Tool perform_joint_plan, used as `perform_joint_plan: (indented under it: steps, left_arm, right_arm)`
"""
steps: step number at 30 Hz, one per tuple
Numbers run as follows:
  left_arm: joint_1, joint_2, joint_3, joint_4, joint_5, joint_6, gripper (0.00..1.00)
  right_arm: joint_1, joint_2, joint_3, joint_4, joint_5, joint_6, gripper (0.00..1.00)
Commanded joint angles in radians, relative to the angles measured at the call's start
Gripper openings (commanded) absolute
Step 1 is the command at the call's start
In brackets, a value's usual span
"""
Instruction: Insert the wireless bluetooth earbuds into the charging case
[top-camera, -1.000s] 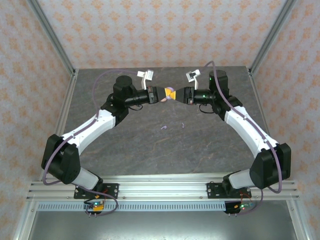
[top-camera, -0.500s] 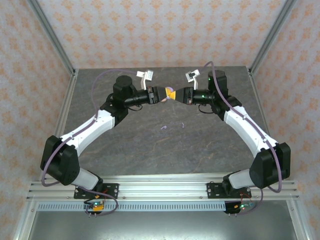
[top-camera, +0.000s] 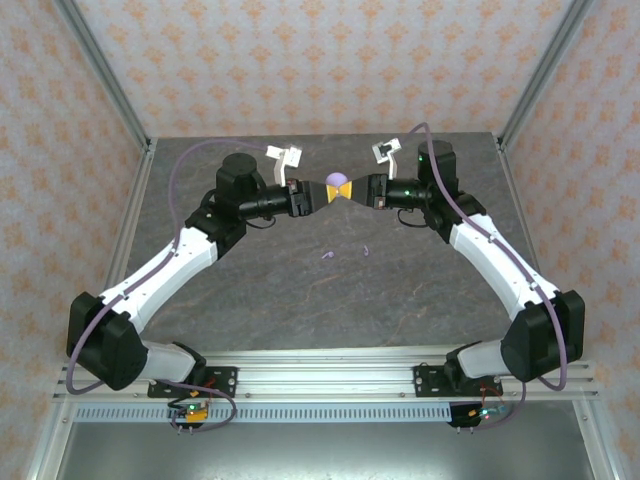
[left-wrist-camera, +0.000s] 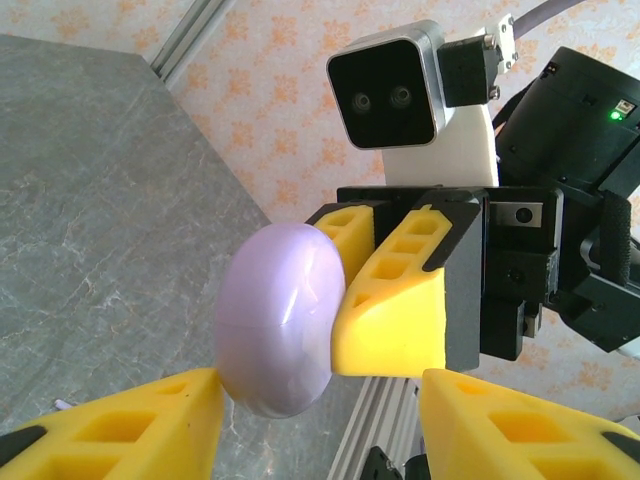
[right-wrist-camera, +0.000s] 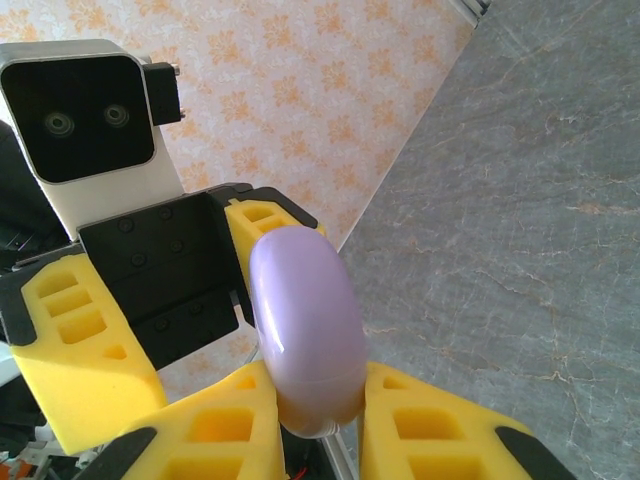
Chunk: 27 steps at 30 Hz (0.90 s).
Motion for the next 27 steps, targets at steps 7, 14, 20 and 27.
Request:
perform_joint_plan:
  steps: [7,14,20,27]
  left_arm:
    - [0.008,-0.003,0.013,0.022,0.062,0.007,0.42]
    - [-0.003,0.020,0.016,0.062,0.062,-0.020,0.36]
    - [-0.014,0.033,0.026,0.068,0.062,-0.026,0.36]
    - [-0.019,0.042,0.033,0.071,0.058,-0.027,0.31]
  right_arm:
    - [0.008,-0.029,0.017,0.007,-0.020,-0.016,0.21]
    - [0.018,-0.023,0.015,0.006,-0.030,-0.022,0.21]
    - [0.021,-0.021,0.015,0.006,-0.031,-0.023,0.21]
    - [0.029,-0.019,0.013,0.007,-0.044,-0.025,0.21]
